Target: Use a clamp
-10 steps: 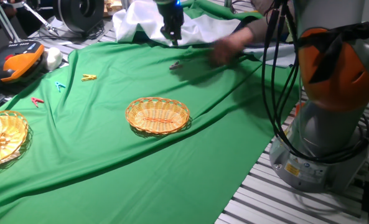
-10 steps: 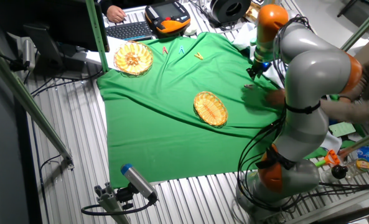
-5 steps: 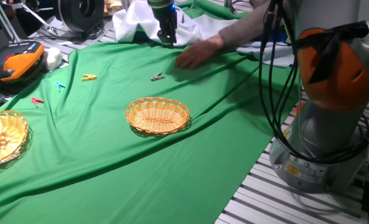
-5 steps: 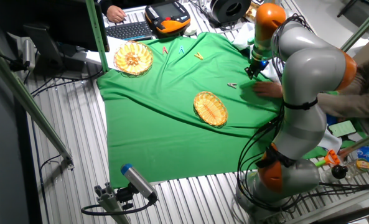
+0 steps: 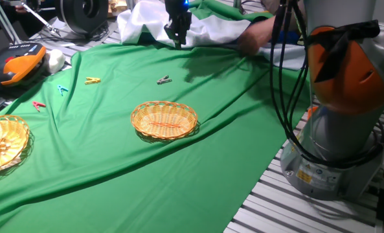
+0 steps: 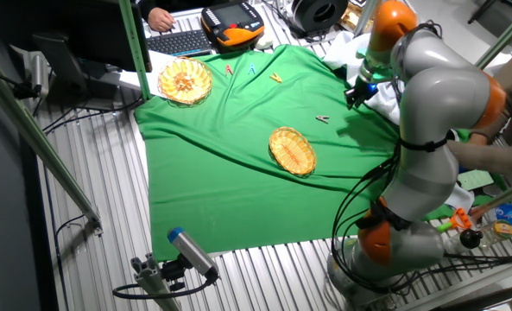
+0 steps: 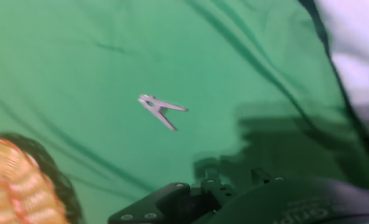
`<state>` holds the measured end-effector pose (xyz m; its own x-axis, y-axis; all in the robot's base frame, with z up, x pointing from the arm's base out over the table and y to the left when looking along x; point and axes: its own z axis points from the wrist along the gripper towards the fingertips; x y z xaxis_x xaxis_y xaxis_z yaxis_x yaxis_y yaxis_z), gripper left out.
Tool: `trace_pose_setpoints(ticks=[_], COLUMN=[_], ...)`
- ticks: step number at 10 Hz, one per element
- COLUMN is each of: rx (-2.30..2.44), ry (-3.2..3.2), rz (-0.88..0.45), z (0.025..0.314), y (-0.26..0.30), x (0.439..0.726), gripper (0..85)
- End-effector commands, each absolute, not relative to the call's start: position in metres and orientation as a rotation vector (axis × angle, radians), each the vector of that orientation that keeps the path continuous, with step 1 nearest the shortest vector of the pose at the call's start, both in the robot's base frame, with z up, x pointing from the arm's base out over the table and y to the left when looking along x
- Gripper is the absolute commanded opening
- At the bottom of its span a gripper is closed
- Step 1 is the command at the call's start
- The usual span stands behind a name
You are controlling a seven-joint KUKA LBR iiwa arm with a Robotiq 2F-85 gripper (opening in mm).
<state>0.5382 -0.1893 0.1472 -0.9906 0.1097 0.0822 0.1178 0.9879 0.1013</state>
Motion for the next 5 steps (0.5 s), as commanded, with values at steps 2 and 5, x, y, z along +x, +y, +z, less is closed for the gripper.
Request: trace_pose_setpoints(ticks=[2, 5], rx=[-1.766, -1.849], ry=[-2.63, -2.599], rz=[-0.187, -0.204], z=[0.1442, 0.1381], y=[-0.1742, -0.1729], x=[0.5423, 0.5462], gripper=[17.0, 0.0])
